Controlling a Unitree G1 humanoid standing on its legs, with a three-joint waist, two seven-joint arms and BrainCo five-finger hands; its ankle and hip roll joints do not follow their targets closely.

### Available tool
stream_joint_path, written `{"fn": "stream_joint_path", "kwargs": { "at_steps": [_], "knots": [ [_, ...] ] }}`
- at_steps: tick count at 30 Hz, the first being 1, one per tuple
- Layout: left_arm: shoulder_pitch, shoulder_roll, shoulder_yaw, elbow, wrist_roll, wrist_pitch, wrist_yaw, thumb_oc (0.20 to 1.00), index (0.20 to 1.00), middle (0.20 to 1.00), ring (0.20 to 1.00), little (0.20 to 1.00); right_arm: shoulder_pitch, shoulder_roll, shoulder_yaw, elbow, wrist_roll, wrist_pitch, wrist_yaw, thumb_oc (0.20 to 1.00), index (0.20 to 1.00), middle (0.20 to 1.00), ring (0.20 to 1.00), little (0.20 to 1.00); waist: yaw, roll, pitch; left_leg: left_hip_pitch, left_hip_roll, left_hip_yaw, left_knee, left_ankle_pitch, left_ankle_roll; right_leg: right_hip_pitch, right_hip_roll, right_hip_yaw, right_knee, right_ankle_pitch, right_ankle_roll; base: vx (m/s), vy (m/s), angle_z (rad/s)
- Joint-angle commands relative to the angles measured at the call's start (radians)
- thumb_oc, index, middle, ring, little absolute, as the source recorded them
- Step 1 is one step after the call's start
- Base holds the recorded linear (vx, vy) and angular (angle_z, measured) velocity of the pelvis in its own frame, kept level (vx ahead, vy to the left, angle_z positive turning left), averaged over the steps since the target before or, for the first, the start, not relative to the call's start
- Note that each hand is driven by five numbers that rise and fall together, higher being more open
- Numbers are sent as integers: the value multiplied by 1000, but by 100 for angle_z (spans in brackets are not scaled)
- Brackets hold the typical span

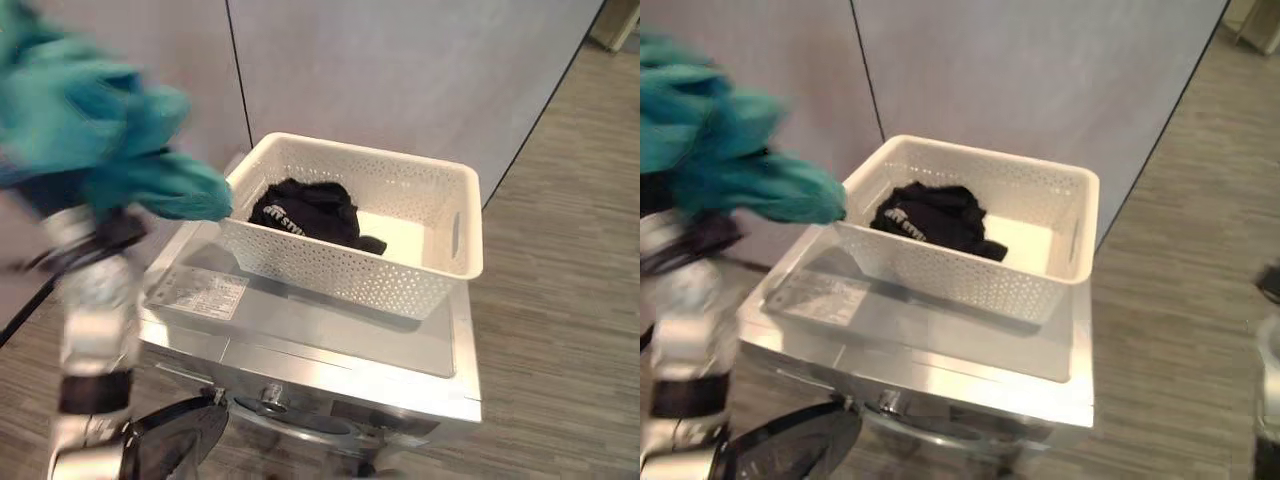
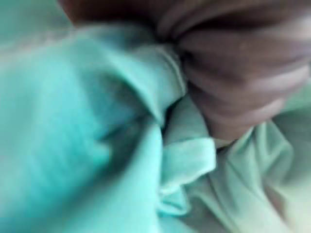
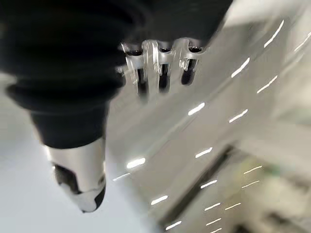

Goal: Grab the laundry basket,head to the washer,open it,put in the laundry and shut it.

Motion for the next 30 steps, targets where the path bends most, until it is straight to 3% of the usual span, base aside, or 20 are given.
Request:
{"fn": "stream_joint_path", "kwargs": {
  "at_steps": [1,4,8,11,16,17,19,20,25,26,28,29,30],
  "knots": [
    [-80,69,35,-16,130,-32,19,200,200,200,200,200,-26,-8,45,103,-65,70,5,1000,1000,1000,1000,1000,53,18,-27,167,119,19,23,-170,-49,-85,-87,-19,23,63,103,-83,47,-27],
    [42,80,142,-48,229,-31,61,200,200,200,200,200,73,72,67,290,-83,125,-2,1000,1000,1000,1000,1000,91,5,-8,149,112,21,96,-214,-36,-86,-96,-8,26,65,111,-71,59,-23],
    [98,91,202,-39,234,-39,78,200,200,200,200,200,133,121,84,445,-64,155,18,1000,1000,1000,1000,1000,113,-4,-8,131,101,0,107,-217,-31,-90,-116,-22,28,80,115,-76,51,-3],
    [118,116,232,-11,223,-35,84,200,200,200,200,200,150,135,155,672,-57,194,63,1000,1000,1000,1000,1000,127,-14,-12,126,92,-17,104,-215,-30,-83,-130,-43,28,83,118,-50,33,14],
    [166,102,236,-12,208,-41,53,200,200,200,200,200,109,172,239,951,40,180,127,1000,1000,1000,1000,1000,143,-26,-5,121,89,-37,109,-217,-32,-63,-138,-65,22,80,112,-19,12,15],
    [179,81,220,-13,181,-50,29,200,200,200,200,200,92,207,299,1098,76,192,183,1000,1000,1000,1000,1000,156,-30,2,116,89,-47,121,-220,-31,-55,-141,-72,22,80,107,-15,29,18],
    [186,73,212,-16,167,-48,11,200,200,200,200,200,71,220,337,1174,94,187,212,1000,1000,1000,1000,1000,157,-33,6,110,87,-54,131,-227,-31,-51,-144,-78,20,79,107,-28,36,14],
    [193,40,166,-29,135,-53,-31,200,200,200,200,200,55,261,411,1258,88,201,253,1000,1000,1000,1000,1000,173,-35,27,89,82,-72,167,-238,-23,-47,-151,-84,23,79,105,-82,63,16],
    [203,-19,81,-53,95,-47,-98,200,200,200,200,200,4,301,445,1358,148,199,284,1000,1000,1000,1000,1000,188,-40,63,34,47,-100,229,-265,-2,-69,-175,-84,37,101,113,-99,97,14],
    [210,-79,-45,-48,11,-30,-188,200,200,200,200,200,-67,317,465,1395,192,199,283,1000,1000,1000,1000,1000,201,-29,87,0,7,-110,253,-274,22,-113,-199,-78,48,145,123,-131,155,12],
    [217,-94,-81,-36,-16,-26,-215,200,200,200,200,200,-88,317,474,1400,193,198,284,1000,1000,1000,1000,1000,209,-22,91,-6,-2,-106,250,-271,30,-136,-206,-80,58,169,124,-189,164,6],
    [238,-112,-152,-10,-40,-6,-252,200,200,200,200,200,-149,312,500,1420,203,201,277,1000,1000,1000,1000,1000,231,18,114,-16,7,-88,238,-248,45,-188,-209,-155,161,166,96,-215,128,-2],
    [236,-112,-152,-8,-40,-7,-252,200,200,200,200,200,-151,312,500,1421,204,201,277,1000,1000,1000,1000,1000,231,16,113,-19,6,-88,236,-244,45,-193,-211,-155,163,167,94,-239,126,-21]
  ]
}}
